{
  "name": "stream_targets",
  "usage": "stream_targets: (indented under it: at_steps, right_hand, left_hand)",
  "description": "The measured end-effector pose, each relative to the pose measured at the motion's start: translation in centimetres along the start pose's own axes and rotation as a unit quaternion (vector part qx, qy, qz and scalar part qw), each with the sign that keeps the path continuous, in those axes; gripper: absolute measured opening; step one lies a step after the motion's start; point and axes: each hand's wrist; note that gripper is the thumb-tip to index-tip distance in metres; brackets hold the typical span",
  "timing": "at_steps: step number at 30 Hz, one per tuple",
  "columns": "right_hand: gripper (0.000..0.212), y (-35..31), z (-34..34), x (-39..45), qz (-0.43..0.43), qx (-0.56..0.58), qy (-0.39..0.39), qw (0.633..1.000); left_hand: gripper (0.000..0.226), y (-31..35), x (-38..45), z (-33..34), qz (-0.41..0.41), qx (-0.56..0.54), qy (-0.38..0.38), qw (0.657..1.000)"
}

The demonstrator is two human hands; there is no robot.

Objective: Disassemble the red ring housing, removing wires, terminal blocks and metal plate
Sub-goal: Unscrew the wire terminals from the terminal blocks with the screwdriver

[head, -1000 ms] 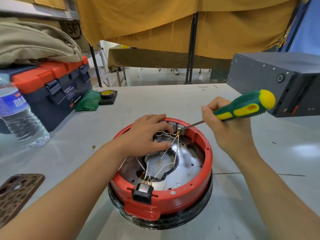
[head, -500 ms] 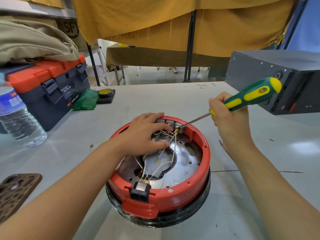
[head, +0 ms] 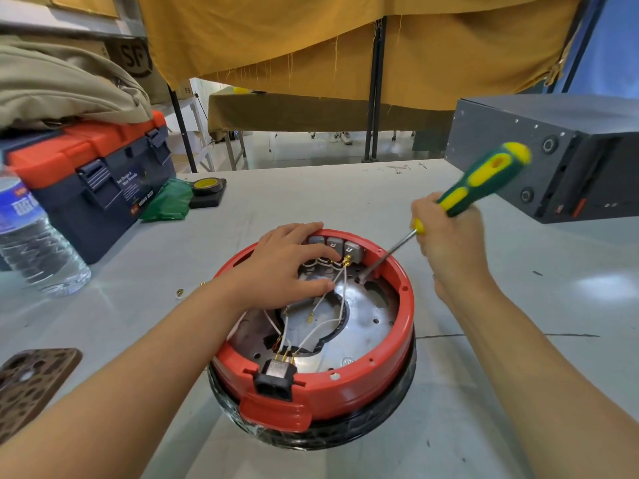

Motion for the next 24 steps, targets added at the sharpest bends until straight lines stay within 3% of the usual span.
stream_targets:
  at_steps: [9,17,24]
  right_hand:
    - [0.032,-0.15,-0.39,-0.11,0.004,0.051,0.020,0.998]
    - [0.026,-0.23,-0.09,-0.83,-0.070,-0.009,0.001,0.998]
    - [0.032,-0.06,-0.30,-0.70,-0.048,0.008,0.000,0.999]
  left_hand:
    - [0.042,-0.05,-0.01,0.06,0.003,-0.004,0.008,1.000]
    - [0.042,-0.12,-0.05,0.03,0.005,-0.005,0.006,1.000]
    - [0.042,0.00,0.00,0.02,0.005,-0.003,0.007,1.000]
Point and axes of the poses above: each hand's wrist, its own x-axis towards the middle knuckle, its own z-axis out of the palm, y = z × x, and after that the axes turned 9 degrees about z, right-handed
